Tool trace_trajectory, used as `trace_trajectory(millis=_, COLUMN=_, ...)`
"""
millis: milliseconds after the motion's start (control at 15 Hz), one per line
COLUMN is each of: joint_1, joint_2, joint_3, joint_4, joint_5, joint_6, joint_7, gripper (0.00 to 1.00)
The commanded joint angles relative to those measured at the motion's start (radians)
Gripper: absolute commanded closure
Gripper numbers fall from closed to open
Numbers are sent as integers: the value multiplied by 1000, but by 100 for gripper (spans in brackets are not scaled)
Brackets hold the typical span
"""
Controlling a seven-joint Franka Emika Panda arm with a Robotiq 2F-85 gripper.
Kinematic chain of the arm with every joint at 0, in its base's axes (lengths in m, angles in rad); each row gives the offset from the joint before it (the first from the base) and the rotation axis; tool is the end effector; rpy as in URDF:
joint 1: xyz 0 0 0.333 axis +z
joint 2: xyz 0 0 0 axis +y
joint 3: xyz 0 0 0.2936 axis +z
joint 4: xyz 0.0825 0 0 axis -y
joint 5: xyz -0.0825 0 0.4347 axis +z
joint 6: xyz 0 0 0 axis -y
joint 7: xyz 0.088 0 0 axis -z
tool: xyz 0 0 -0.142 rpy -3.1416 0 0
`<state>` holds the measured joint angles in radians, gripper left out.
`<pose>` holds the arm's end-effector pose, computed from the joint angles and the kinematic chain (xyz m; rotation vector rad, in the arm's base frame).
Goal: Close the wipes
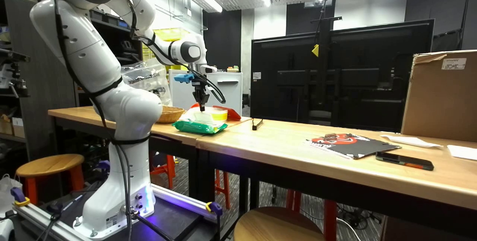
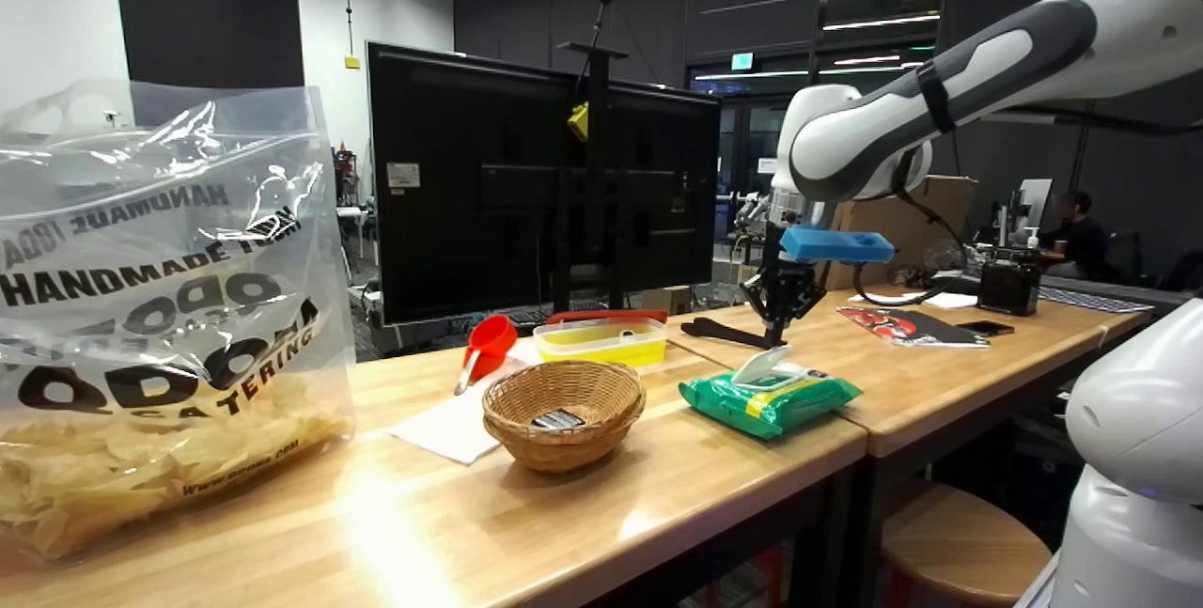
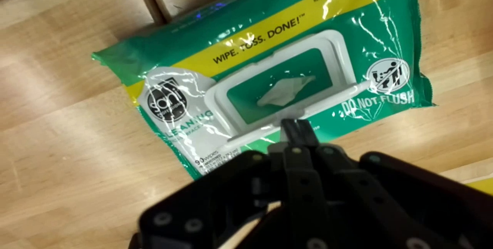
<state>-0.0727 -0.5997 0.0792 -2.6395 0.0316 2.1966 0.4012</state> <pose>0.4366 0.0006 0.3718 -3.0499 0.6525 -0.2439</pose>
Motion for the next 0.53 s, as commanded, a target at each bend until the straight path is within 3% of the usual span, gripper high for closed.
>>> trace_trajectory(millis=0, joint_1=-12, joint_2=-24, joint_3=-3, joint_4=-18, joint_5=0, joint_6=-9, joint_7=-10, gripper=100)
trace_trajectory(millis=467, joint_1=-9, joint_2=-35, joint_3=-6, joint_4=-36, joint_5=-6, joint_6=40, joint_7=-36, gripper=100)
